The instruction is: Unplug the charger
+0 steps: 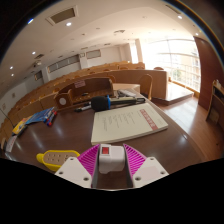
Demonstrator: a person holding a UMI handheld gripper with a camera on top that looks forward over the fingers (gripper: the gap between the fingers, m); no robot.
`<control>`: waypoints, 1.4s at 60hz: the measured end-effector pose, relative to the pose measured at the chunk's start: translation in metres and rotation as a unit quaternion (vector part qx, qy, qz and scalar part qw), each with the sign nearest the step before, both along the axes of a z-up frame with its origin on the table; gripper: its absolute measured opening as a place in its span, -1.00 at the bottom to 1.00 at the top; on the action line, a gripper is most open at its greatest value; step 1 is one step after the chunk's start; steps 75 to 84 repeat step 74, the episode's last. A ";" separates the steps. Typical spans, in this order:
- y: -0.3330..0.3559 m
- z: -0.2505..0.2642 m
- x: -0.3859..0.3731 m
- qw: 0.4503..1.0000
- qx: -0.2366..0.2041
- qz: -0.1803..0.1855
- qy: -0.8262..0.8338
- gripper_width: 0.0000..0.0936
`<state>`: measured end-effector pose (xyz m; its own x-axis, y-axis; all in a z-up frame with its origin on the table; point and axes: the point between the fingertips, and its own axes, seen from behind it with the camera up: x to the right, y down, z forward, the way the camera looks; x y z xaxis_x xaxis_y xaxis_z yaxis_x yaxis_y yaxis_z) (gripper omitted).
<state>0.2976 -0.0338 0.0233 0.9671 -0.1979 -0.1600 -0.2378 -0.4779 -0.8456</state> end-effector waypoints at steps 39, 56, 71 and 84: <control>-0.179 0.113 -0.010 0.992 -0.016 0.023 -0.127 0.81; -0.293 0.156 -0.053 0.988 0.000 0.006 -0.155 0.81; -0.332 0.164 -0.059 0.988 0.001 -0.009 -0.157 0.82; -0.335 0.165 -0.059 0.988 0.003 -0.010 -0.154 0.81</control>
